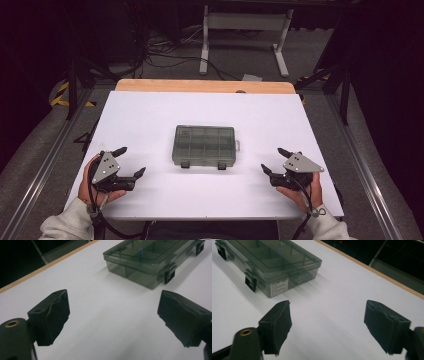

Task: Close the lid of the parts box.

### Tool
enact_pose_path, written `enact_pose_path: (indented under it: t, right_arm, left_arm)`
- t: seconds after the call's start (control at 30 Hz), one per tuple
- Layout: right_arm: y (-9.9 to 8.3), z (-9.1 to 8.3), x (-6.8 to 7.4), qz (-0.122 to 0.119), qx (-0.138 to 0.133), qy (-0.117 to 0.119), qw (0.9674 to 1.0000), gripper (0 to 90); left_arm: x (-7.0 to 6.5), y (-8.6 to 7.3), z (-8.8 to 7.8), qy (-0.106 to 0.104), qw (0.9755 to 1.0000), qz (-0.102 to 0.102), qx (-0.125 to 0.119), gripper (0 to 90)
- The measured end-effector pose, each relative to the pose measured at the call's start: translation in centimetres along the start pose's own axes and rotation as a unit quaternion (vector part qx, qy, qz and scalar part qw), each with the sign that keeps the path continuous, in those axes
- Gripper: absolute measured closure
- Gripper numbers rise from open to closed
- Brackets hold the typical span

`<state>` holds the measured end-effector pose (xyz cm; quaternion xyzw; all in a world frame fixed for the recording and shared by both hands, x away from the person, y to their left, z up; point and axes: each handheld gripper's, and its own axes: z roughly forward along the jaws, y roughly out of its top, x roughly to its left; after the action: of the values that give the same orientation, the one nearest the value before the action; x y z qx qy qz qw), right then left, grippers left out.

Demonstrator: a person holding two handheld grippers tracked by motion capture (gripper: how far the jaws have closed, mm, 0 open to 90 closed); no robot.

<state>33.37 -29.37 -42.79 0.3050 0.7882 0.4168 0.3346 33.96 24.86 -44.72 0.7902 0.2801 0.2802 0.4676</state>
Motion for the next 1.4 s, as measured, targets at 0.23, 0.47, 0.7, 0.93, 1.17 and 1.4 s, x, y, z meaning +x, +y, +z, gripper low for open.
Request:
enact_pose_path:
  t: [0.23, 0.47, 0.7, 0.93, 1.17, 1.4]
  right_arm:
    - [-1.5, -0.1, -0.4, 0.030, -0.006, -0.012, 0.9995, 6.8]
    - [-1.8, -0.3, -0.8, 0.041, -0.026, -0.015, 0.9987, 3.7]
    - [-1.7, 0.1, -0.6, 0.034, -0.019, -0.017, 0.9991, 4.7]
    - [-1.5, -0.2, -0.3, 0.024, -0.021, -0.030, 0.9990, 5.4]
    - [-1.5, 0.0, -0.4, 0.023, -0.020, -0.032, 0.9990, 5.8]
    - [-1.6, -0.1, -0.4, 0.024, -0.019, -0.036, 0.9989, 6.2]
  left_arm:
    - [0.0, -0.2, 0.0, -0.007, 1.0000, -0.005, 0.001, 3.1]
    - [0.0, -0.3, 0.0, 0.003, 1.0000, -0.006, 0.000, 2.0]
    - [-0.1, -0.3, -0.3, -0.001, 1.0000, -0.003, -0.009, 2.2]
    - [-0.2, -0.2, -0.4, -0.002, 0.9999, 0.003, -0.012, 2.1]
    - [-0.2, -0.2, -0.2, -0.002, 0.9999, 0.003, -0.014, 2.1]
    - [-0.2, -0.2, -0.1, -0.003, 0.9999, 0.003, -0.014, 2.3]
